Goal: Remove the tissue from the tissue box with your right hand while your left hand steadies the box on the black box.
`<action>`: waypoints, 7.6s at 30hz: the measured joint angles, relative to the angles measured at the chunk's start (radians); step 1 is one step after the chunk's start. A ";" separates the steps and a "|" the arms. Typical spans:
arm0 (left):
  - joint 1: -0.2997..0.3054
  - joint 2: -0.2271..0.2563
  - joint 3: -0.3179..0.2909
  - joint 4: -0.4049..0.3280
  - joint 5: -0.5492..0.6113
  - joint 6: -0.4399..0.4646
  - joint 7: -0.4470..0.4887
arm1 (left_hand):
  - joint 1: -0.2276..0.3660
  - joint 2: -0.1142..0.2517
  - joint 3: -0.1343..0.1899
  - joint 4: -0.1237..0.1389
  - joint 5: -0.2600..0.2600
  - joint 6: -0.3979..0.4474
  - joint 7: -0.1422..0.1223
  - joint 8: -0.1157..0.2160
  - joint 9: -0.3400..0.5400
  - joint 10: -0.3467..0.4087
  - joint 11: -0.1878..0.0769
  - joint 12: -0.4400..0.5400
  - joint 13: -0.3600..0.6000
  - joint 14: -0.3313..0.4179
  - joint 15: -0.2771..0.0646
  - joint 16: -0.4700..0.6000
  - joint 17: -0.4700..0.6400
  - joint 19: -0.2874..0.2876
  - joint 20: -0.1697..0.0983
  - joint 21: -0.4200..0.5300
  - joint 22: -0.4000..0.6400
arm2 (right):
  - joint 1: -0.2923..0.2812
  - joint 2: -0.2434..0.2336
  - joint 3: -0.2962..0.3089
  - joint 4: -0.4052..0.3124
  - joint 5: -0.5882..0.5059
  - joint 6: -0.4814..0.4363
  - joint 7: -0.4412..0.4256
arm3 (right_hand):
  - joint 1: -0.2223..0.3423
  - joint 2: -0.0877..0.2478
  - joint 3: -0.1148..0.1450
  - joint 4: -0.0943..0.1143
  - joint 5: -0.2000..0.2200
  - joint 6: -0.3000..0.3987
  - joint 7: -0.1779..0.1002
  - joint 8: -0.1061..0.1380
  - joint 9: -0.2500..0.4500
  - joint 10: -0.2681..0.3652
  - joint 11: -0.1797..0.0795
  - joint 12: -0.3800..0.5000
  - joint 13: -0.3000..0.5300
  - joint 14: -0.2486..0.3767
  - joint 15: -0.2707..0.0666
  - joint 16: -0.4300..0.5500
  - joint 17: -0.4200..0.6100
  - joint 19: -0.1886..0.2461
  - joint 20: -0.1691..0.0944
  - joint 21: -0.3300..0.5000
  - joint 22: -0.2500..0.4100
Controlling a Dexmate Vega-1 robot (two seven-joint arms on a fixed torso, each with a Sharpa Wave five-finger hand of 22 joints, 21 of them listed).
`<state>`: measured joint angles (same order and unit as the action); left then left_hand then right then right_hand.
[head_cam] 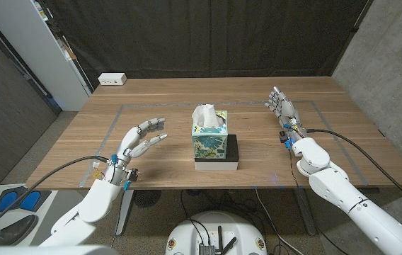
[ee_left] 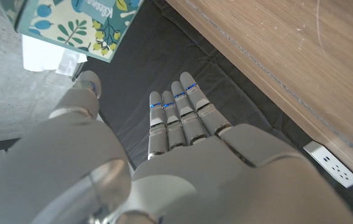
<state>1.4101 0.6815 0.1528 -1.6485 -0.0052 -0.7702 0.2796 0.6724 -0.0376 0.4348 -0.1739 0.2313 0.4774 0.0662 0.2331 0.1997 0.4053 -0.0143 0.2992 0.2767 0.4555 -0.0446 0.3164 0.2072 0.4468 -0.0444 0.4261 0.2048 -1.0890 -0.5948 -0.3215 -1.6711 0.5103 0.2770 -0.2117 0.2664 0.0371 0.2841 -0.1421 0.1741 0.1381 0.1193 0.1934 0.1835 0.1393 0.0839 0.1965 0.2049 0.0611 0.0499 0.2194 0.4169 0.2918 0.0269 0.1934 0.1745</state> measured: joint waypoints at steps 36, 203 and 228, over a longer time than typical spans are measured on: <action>-0.162 0.101 0.144 0.102 -0.223 -0.069 -0.380 | -0.060 -0.086 -0.094 0.019 -0.015 -0.449 0.043 -0.052 -0.005 -0.394 0.097 -0.108 0.000 -0.358 0.054 -0.132 -0.003 -0.298 0.028 -0.141 -0.014 | -0.029 0.006 -0.002 -0.049 -0.035 -0.008 -0.041 | 0.000 0.000 0.000 0.000 0.000 0.003 -0.003 0.000 0.000 0.000 0.000 0.000 0.000 0.000 0.000 0.000 -0.004 0.000 0.000 0.000 0.000; -0.114 0.131 0.097 -0.298 -0.182 0.318 -0.220 | 0.093 0.028 -0.023 0.001 -0.004 -0.180 0.023 0.041 -0.007 -0.191 0.038 0.037 -0.028 -0.173 0.005 -0.046 -0.019 -0.134 0.013 -0.130 -0.011 | -0.099 -0.008 0.062 -0.090 -0.019 0.034 -0.041 | 0.000 0.000 -0.004 -0.004 0.000 0.007 -0.007 0.000 0.000 0.004 -0.004 0.007 0.000 0.000 0.000 0.000 -0.009 -0.002 0.002 0.000 0.000; -0.093 0.148 0.077 -0.356 -0.215 0.387 -0.226 | 0.097 0.035 -0.022 0.003 -0.004 -0.180 0.023 0.035 -0.007 -0.184 0.041 0.037 -0.024 -0.169 0.009 -0.046 -0.014 -0.131 0.016 -0.127 -0.007 | -0.135 -0.024 0.073 -0.141 -0.026 0.023 -0.052 | 0.000 0.000 -0.004 -0.004 0.000 0.007 -0.007 0.000 0.000 0.027 -0.009 0.007 0.000 0.016 -0.009 0.007 -0.009 0.020 -0.006 0.008 0.000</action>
<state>1.3168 0.8296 0.2298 -2.0043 -0.2203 -0.3828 0.0540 0.7697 -0.0026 0.4131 -0.1709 0.2272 0.2970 0.0891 0.2685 0.1932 0.2213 0.0267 0.3363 0.2530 0.2862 -0.0360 0.2701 0.1932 0.3159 -0.0282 0.2994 0.1982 -1.2237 -0.6189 -0.2487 -1.8123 0.4847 0.2997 -0.2637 0.2664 0.0371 0.2799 -0.1463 0.1741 0.1446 0.1127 0.1934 0.1835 0.1666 0.0751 0.2039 0.2049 0.0775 0.0409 0.2269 0.4084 0.3119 0.0213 0.2014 0.1744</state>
